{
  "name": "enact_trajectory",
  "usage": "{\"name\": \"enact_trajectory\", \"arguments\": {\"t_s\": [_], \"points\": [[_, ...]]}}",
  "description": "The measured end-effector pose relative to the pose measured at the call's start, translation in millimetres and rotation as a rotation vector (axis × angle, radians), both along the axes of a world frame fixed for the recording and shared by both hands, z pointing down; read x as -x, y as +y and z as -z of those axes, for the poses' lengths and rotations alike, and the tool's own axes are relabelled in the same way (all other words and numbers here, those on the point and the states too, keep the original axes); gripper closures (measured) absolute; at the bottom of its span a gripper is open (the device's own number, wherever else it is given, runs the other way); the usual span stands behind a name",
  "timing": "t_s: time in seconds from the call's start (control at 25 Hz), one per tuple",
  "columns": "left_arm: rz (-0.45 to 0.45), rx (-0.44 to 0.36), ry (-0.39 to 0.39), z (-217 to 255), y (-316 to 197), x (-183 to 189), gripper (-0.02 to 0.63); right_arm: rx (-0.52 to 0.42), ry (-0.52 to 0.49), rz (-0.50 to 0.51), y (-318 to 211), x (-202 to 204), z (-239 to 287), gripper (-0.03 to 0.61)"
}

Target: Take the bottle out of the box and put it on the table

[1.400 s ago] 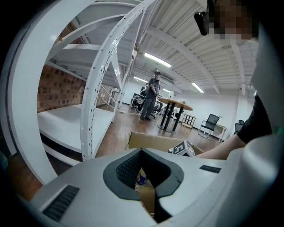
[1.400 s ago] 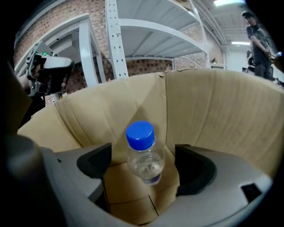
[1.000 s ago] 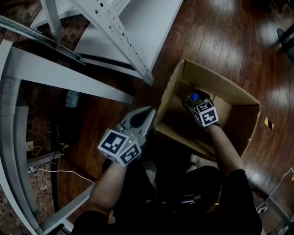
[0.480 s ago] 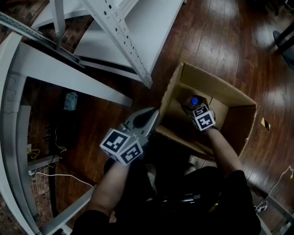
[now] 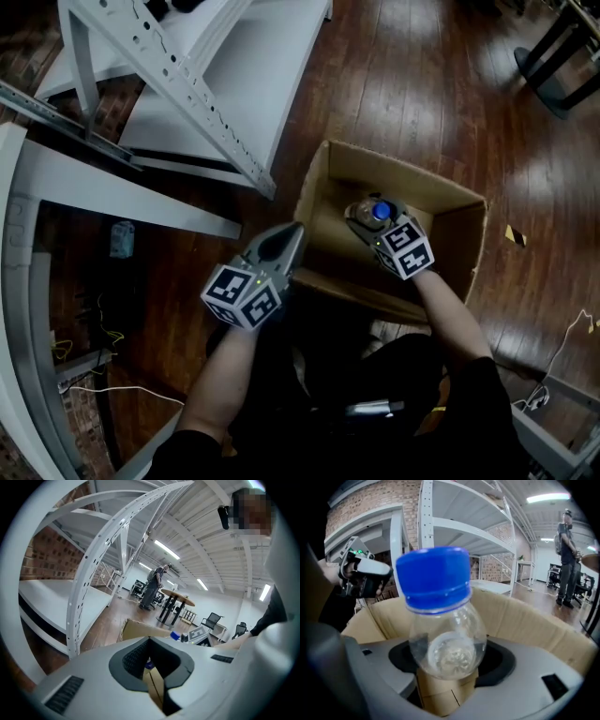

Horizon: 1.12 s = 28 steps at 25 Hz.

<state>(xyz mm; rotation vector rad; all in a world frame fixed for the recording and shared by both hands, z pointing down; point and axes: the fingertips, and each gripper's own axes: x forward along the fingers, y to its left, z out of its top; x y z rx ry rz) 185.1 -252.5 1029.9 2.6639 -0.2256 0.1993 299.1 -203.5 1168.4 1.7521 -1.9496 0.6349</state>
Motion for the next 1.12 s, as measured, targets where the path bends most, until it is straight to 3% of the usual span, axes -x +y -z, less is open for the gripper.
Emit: {"name": "enact_trajectory", "arguments": {"t_s": [0.2, 0.32, 0.6, 0.92, 1.12], "points": [[-0.033, -0.069, -0.008, 10.3, 7.1, -12.2, 0.612, -0.043, 0.017, -0.011, 16.5, -2.0, 58.8, 0.261], [-0.024, -0.113, -0.03, 46.6, 10.5, -13.0, 0.612, -0.046, -0.011, -0.044, 31.5, -1.3, 116.8, 0.261], [-0.026, 0.019, 0.014, 211.2, 28.0, -14.8, 0.612, -0.066, -0.036, -0.089, 76.8, -0.4, 304.0, 0.262], [-0.038, -0.115, -0.044, 413.4, 63.3, 5.1, 0.612, -0.138, -0.024, -0.141, 124.8, 5.0, 532.6, 0.262], [0.005, -0.19, 0.02, 549.4, 77.4, 18.9, 0.612, -0.161, 0.013, -0.115, 161.3, 16.7, 662.5, 0.262]]}}
